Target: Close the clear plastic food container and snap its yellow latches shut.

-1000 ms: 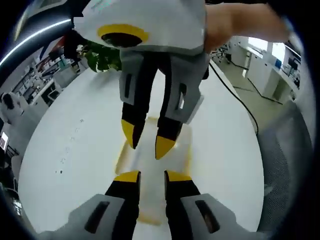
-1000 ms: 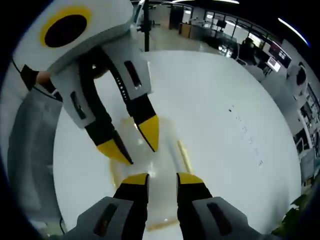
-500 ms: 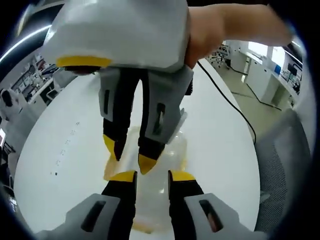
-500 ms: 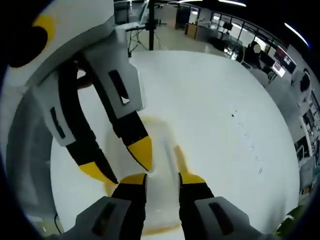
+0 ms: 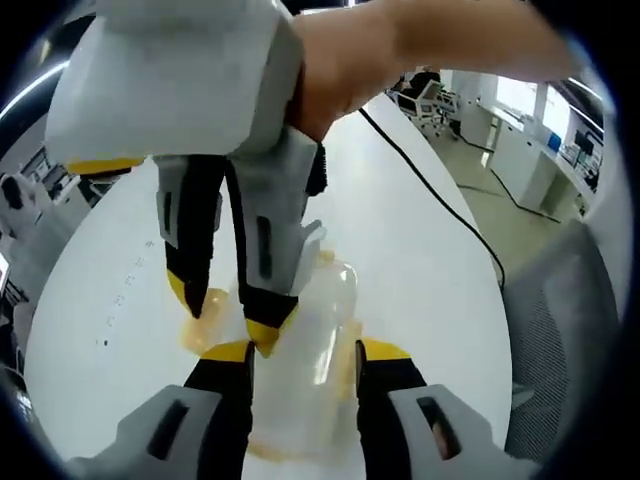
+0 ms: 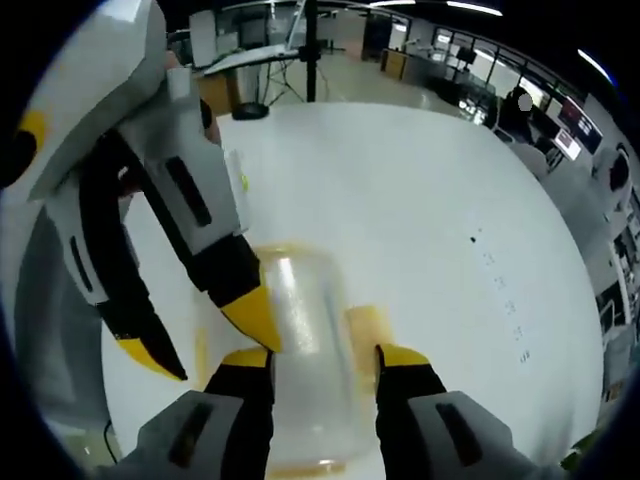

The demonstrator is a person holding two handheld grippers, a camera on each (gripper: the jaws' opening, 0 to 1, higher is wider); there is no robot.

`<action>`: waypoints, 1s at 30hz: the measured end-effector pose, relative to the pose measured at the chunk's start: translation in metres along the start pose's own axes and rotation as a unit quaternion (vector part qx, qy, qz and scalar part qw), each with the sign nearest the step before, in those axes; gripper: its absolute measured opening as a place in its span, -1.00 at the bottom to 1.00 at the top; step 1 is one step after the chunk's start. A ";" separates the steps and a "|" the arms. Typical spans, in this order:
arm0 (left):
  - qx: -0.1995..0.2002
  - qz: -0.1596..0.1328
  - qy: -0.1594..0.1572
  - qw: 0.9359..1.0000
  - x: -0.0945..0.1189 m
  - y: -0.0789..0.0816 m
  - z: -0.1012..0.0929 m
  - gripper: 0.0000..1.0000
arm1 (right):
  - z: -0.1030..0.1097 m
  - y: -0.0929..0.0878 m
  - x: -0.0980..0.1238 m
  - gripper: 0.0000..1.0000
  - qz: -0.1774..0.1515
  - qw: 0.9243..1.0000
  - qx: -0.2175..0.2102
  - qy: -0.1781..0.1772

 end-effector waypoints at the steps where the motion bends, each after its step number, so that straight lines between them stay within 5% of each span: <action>1: -0.001 0.000 0.001 1.000 0.000 0.000 -0.001 -0.18 | -0.001 -0.001 -0.001 -0.20 0.002 1.000 0.001 0.003; 16: -0.039 0.045 0.032 0.998 -0.012 -0.020 -0.016 -0.04 | -0.013 -0.008 -0.008 -0.24 -0.017 0.995 -0.038 0.087; 30: -0.061 0.030 0.080 0.994 -0.017 -0.019 -0.014 -0.16 | -0.016 -0.010 -0.013 -0.25 -0.017 0.991 -0.046 0.122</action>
Point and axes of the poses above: the point that each gripper's makers call its tool centre point, and the gripper's own axes: x roughly backward along the fingers, z roughly to its left, y roughly out of its top, the point moved 9 cm from there along x, roughly backward along the fingers, and after that the axes turned 12 degrees about x, right-handed, at the moved point
